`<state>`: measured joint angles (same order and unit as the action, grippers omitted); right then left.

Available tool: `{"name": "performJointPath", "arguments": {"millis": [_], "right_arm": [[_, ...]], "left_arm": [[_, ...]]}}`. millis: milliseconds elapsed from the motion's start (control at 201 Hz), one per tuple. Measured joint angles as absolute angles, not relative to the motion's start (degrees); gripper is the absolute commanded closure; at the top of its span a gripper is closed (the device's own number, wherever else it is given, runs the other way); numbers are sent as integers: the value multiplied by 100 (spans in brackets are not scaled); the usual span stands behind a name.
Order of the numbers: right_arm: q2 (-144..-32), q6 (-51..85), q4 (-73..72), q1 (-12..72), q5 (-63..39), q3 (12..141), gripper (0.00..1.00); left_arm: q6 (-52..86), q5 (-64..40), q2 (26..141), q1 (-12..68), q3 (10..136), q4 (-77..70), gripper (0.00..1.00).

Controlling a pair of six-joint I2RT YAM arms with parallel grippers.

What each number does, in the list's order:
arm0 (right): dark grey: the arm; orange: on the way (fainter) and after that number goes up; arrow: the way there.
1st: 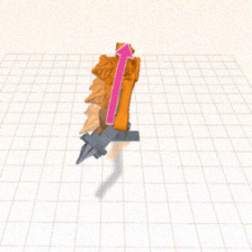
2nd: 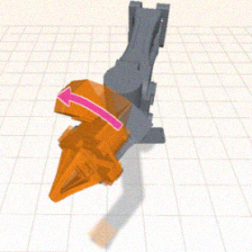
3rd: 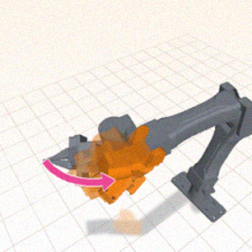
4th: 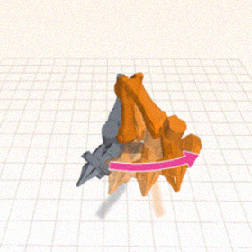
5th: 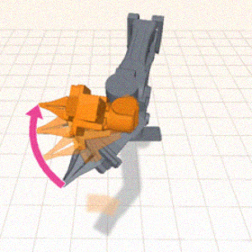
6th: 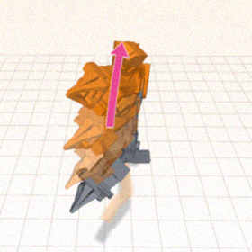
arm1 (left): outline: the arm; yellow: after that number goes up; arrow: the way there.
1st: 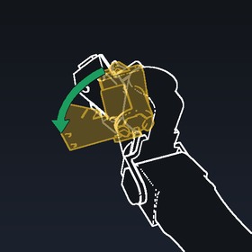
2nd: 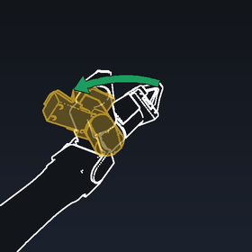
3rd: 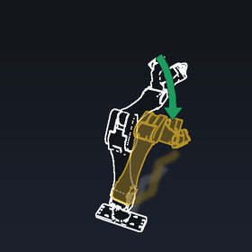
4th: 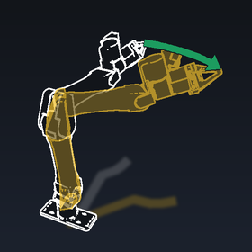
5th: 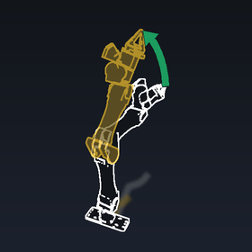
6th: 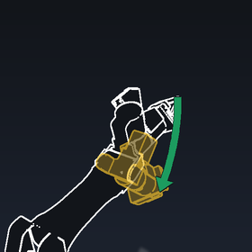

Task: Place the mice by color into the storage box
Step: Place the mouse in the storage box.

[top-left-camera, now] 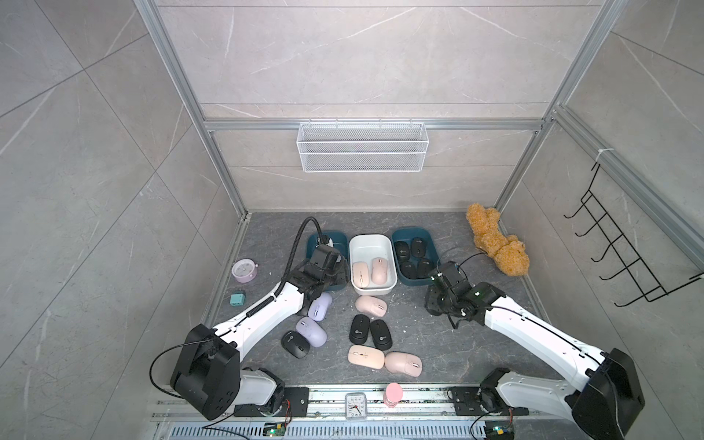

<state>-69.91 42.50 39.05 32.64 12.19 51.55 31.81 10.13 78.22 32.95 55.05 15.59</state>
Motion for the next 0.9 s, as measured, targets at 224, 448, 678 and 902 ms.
{"name": "performJointPath", "arguments": {"millis": [224,448,678,902], "right_arm": [[-7474,3271,3446,2764,617,5843,46],[-7745,2628,3055,2665,423,6357,46],[-8200,2154,2939,2486,364,6954,45],[-8643,1802,2882,2357,290,7242,45]], "left_arm": [[3277,1011,7826,3295,5540,1695,31],[3350,1007,7918,3295,5686,1815,31],[3385,993,7955,3295,5828,1828,31],[3417,991,7955,3295,5828,1841,31]]}}
